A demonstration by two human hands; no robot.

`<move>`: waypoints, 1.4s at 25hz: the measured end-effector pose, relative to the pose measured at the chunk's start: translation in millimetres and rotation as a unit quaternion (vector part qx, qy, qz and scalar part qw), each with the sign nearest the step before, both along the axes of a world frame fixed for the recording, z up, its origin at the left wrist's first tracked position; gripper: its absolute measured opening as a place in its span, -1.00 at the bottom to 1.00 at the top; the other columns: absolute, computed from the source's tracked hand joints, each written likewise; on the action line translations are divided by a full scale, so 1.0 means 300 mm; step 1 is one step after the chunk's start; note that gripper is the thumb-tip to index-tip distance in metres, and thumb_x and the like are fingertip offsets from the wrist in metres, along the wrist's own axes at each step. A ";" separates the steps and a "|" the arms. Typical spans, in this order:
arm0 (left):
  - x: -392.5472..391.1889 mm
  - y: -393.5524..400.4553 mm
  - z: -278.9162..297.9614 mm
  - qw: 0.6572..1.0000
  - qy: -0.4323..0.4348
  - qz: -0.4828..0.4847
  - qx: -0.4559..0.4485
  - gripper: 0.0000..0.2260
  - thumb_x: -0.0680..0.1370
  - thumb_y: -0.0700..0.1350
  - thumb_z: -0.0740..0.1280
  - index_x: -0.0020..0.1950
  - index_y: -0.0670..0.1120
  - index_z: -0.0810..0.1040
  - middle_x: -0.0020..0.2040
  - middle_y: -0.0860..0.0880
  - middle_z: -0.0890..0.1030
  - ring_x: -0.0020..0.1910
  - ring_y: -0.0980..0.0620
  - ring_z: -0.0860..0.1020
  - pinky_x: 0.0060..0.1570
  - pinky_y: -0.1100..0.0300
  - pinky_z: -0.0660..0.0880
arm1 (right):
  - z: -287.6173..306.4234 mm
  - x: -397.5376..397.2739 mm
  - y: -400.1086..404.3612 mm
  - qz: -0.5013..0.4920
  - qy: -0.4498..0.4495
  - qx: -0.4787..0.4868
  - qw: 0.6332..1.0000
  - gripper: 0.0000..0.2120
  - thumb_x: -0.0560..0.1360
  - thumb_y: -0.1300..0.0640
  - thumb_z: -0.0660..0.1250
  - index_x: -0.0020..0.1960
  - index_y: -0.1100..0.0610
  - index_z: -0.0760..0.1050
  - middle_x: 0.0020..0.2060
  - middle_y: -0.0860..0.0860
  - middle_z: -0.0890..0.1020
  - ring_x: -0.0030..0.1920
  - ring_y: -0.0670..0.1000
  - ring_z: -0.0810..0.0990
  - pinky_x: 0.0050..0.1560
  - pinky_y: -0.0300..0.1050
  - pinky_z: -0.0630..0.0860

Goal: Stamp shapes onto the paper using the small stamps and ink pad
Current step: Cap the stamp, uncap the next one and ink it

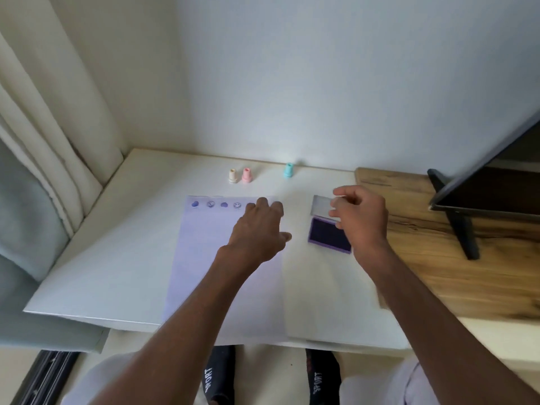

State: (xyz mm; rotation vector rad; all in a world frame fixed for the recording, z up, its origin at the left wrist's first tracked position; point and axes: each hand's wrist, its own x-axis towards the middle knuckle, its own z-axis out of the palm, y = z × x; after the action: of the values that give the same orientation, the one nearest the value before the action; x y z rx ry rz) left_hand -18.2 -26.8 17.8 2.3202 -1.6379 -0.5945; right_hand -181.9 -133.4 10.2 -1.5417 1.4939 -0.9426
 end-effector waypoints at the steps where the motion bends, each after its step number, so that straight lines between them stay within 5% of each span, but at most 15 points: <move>1: -0.024 -0.014 -0.005 1.000 0.012 -0.016 -0.003 -0.54 0.57 0.06 0.42 0.40 -0.07 0.45 0.34 -0.11 0.45 0.35 -0.15 0.41 0.24 -0.10 0.50 | 0.010 -0.032 -0.021 -0.018 -0.019 0.052 0.998 -0.81 0.50 0.26 0.39 -0.02 0.01 0.68 -0.10 0.02 0.76 -0.23 -0.03 0.76 -0.31 -0.10 0.65; 4: -0.082 -0.060 -0.021 0.999 0.020 -0.041 -0.019 -0.54 0.58 0.06 0.41 0.43 -0.07 0.46 0.36 -0.09 0.47 0.36 -0.12 0.42 0.25 -0.07 0.50 | 0.028 -0.082 -0.064 -0.004 0.034 0.125 0.992 -0.80 0.49 0.29 0.35 0.00 0.07 0.69 -0.05 0.11 0.75 -0.12 0.11 0.75 -0.28 -0.07 0.65; 6: -0.113 -0.089 -0.033 0.999 0.014 -0.046 -0.026 -0.53 0.57 0.06 0.42 0.41 -0.11 0.48 0.32 -0.12 0.48 0.31 -0.13 0.46 0.20 -0.02 0.51 | 0.028 -0.098 -0.071 0.031 0.161 0.103 0.981 -0.74 0.48 0.26 0.33 0.10 0.06 0.67 0.03 0.11 0.73 0.02 0.19 0.71 -0.05 0.04 0.68; 8: -0.141 -0.111 -0.046 0.999 0.009 -0.049 -0.023 -0.53 0.55 0.06 0.44 0.38 -0.15 0.50 0.27 -0.14 0.49 0.25 -0.12 0.48 0.08 0.07 0.49 | 0.026 -0.106 -0.063 0.073 0.256 0.083 0.960 -0.64 0.51 0.22 0.34 0.29 0.07 0.58 0.15 0.13 0.67 0.11 0.18 0.64 -0.02 -0.04 0.58; 11: -0.163 -0.126 -0.068 0.998 -0.004 -0.057 0.000 -0.53 0.52 0.03 0.48 0.34 -0.15 0.49 0.20 -0.13 0.46 0.20 -0.10 0.47 -0.04 0.15 0.38 | 0.018 -0.102 -0.057 0.124 0.296 0.077 0.944 -0.52 0.53 0.23 0.32 0.44 0.09 0.43 0.20 0.16 0.62 0.16 0.19 0.59 0.00 0.00 0.57; 18: -0.154 -0.123 -0.092 0.998 -0.031 -0.062 -0.003 -0.52 0.51 -0.01 0.48 0.35 -0.15 0.47 0.24 -0.12 0.44 0.22 -0.12 0.45 0.14 0.07 0.49 | 0.017 -0.115 -0.087 0.121 0.272 0.098 0.950 -0.49 0.54 0.25 0.30 0.48 0.12 0.40 0.28 0.17 0.59 0.24 0.20 0.57 0.06 -0.06 0.50; 25: -0.087 -0.118 -0.054 0.999 -0.014 -0.020 -0.036 -0.53 0.52 0.03 0.49 0.35 -0.11 0.49 0.27 -0.12 0.48 0.28 -0.12 0.46 0.15 -0.01 0.54 | 0.012 -0.017 -0.067 0.083 0.211 -0.060 0.972 -0.74 0.58 0.18 0.38 0.26 0.03 0.60 0.11 0.02 0.69 0.03 0.02 0.65 -0.04 -0.09 0.62; 30: -0.034 -0.099 -0.052 0.999 -0.038 -0.003 -0.017 -0.51 0.52 0.00 0.50 0.38 -0.13 0.48 0.32 -0.15 0.44 0.31 -0.14 0.44 0.20 -0.01 0.53 | -0.022 0.134 -0.098 0.104 0.149 -0.080 0.980 -0.77 0.56 0.05 0.44 0.20 0.02 0.64 -0.01 -0.02 0.70 -0.04 -0.01 0.66 -0.01 -0.10 0.60; 35: -0.018 -0.089 -0.059 0.999 -0.044 -0.017 -0.002 -0.51 0.53 -0.04 0.48 0.39 -0.15 0.47 0.33 -0.15 0.42 0.30 -0.16 0.43 0.19 -0.02 0.53 | -0.061 0.310 -0.207 0.162 0.190 -0.119 0.961 -0.59 0.58 0.08 0.41 0.42 -0.03 0.52 0.22 0.04 0.59 0.13 0.09 0.62 0.10 -0.09 0.51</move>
State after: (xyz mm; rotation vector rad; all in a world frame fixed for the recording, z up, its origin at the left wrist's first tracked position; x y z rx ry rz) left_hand -23.5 -53.6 0.0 2.3520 -1.7185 -0.5024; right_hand -89.0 -195.3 -8.1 -2.1633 1.3501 -0.6764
